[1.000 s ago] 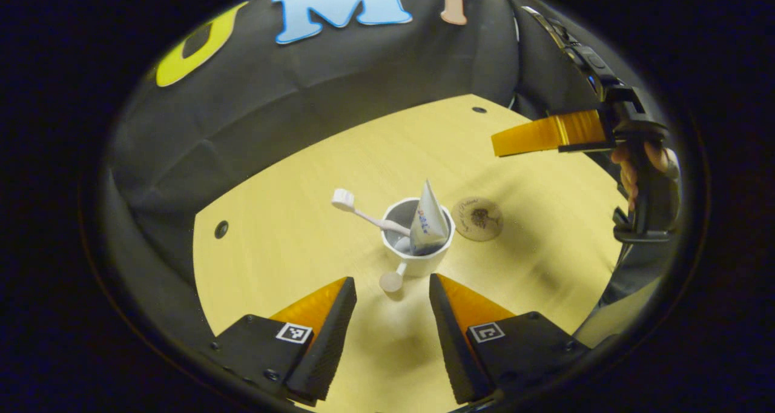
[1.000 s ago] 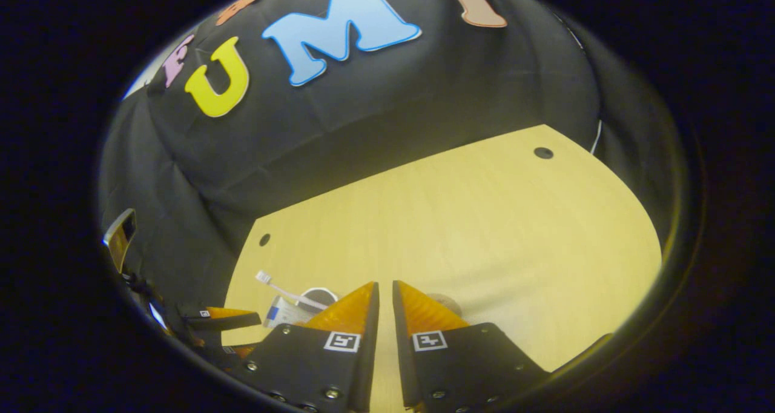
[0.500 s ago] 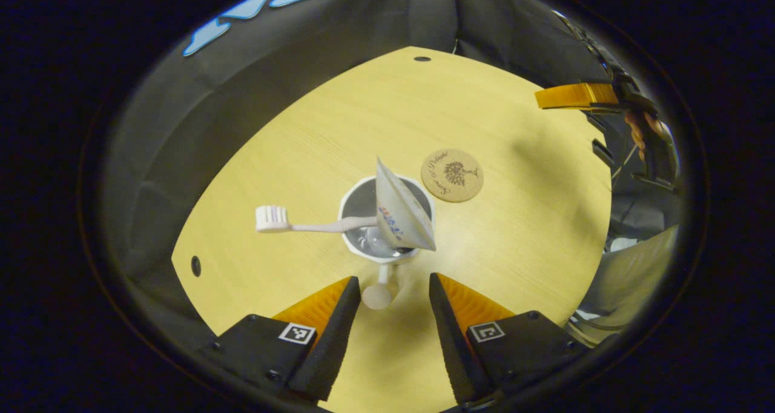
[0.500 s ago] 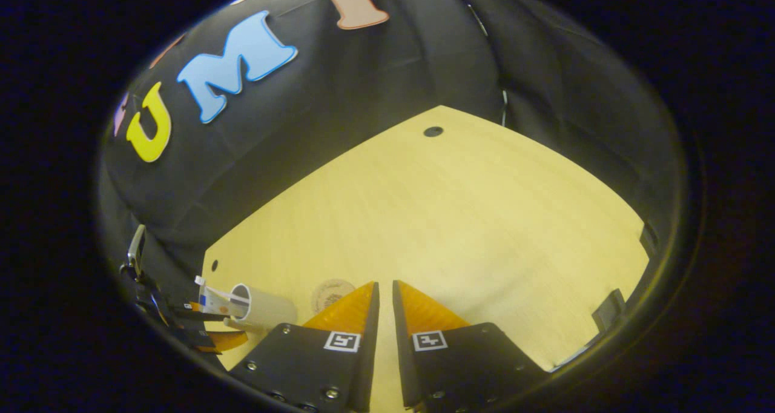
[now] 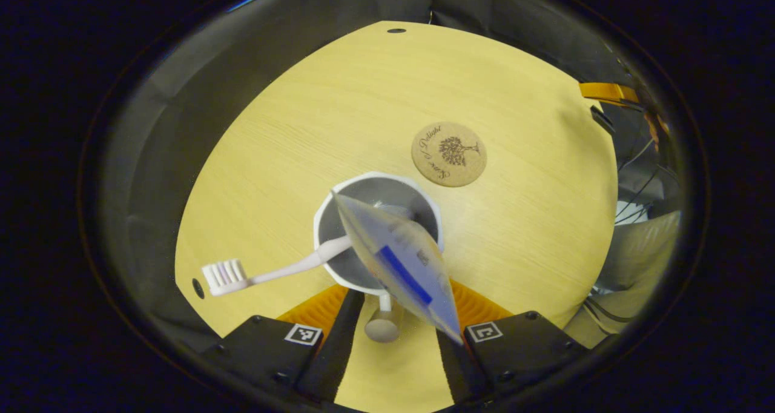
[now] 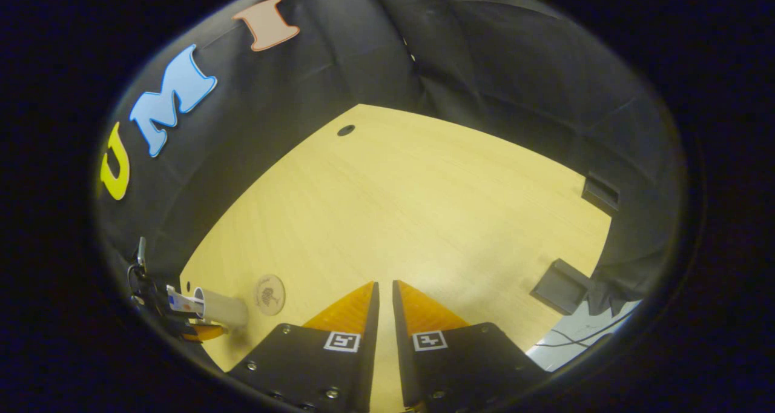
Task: Put the toothbrush and toothpaste on the desktop into the cup, then pick up the cup and place it on the coaster on the desktop.
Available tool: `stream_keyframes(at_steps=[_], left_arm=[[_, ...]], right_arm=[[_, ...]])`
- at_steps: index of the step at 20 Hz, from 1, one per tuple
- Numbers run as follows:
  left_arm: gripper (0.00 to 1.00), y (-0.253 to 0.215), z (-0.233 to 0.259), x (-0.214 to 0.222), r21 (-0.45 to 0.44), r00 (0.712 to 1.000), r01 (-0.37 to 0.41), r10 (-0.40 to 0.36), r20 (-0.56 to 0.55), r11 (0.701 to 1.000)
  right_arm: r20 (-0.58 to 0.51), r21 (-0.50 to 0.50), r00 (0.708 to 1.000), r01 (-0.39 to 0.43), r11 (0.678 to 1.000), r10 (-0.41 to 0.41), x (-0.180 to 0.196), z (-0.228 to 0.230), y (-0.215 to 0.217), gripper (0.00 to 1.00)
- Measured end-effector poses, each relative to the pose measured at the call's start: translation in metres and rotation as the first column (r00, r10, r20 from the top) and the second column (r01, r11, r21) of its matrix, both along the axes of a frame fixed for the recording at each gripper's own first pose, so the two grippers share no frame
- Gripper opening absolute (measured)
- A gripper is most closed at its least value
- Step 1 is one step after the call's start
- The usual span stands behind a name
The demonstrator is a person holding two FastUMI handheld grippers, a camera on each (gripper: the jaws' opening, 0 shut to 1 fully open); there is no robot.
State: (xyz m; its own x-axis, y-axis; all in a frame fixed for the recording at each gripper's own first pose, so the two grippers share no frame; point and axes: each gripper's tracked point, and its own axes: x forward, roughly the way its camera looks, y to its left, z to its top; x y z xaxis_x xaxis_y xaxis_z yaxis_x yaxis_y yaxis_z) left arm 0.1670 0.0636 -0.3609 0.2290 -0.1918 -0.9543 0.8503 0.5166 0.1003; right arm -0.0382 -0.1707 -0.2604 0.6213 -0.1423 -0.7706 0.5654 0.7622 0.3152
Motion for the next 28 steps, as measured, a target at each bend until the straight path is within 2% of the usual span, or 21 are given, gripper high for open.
stream_keyframes(at_steps=[5,7,11,12,21,23,24,25,28], left_arm=[[0.29,0.020,-0.005,0.002,0.024,0.999,-0.036,0.037,-0.026,0.999],[0.25,0.027,-0.001,0.004,0.005,0.998,-0.053,0.053,-0.018,0.999],[0.24,0.046,0.011,0.003,-0.026,0.998,-0.062,0.061,-0.028,0.998],[0.30,0.051,0.017,0.005,-0.031,0.998,-0.052,0.051,-0.022,0.998],[0.30,0.117,0.075,0.052,-0.027,0.998,0.062,-0.062,0.022,0.998],[0.30,0.064,0.058,0.039,-0.022,0.996,0.083,-0.083,0.019,0.996],[0.30,0.059,0.058,0.031,-0.022,0.995,0.094,-0.093,0.017,0.995],[0.30,0.069,0.067,0.042,-0.023,0.995,0.102,-0.101,0.013,0.995],[0.30,0.061,0.066,0.044,-0.022,0.992,0.123,-0.123,0.000,0.992]], right_arm=[[0.001,-0.002,1.000,-0.026,1.000,0.026,-0.003,0.000,0.001,0.17],[0.000,0.006,0.999,-0.041,0.999,0.041,0.000,-0.001,0.004,0.17],[0.002,0.009,0.997,-0.077,0.997,0.077,0.008,-0.001,0.013,0.17],[0.002,0.010,0.996,-0.085,0.996,0.085,0.008,-0.002,0.014,0.17],[0.008,0.032,0.993,-0.116,0.993,0.116,0.006,-0.008,0.021,0.18],[0.006,0.040,0.994,-0.108,0.993,0.107,0.003,-0.011,0.018,0.17],[0.004,0.043,0.995,-0.102,0.994,0.102,0.001,-0.012,0.017,0.17],[0.003,0.048,0.995,-0.096,0.994,0.096,0.000,-0.013,0.015,0.17],[0.004,0.057,0.997,-0.077,0.995,0.076,-0.005,-0.013,0.010,0.17]])
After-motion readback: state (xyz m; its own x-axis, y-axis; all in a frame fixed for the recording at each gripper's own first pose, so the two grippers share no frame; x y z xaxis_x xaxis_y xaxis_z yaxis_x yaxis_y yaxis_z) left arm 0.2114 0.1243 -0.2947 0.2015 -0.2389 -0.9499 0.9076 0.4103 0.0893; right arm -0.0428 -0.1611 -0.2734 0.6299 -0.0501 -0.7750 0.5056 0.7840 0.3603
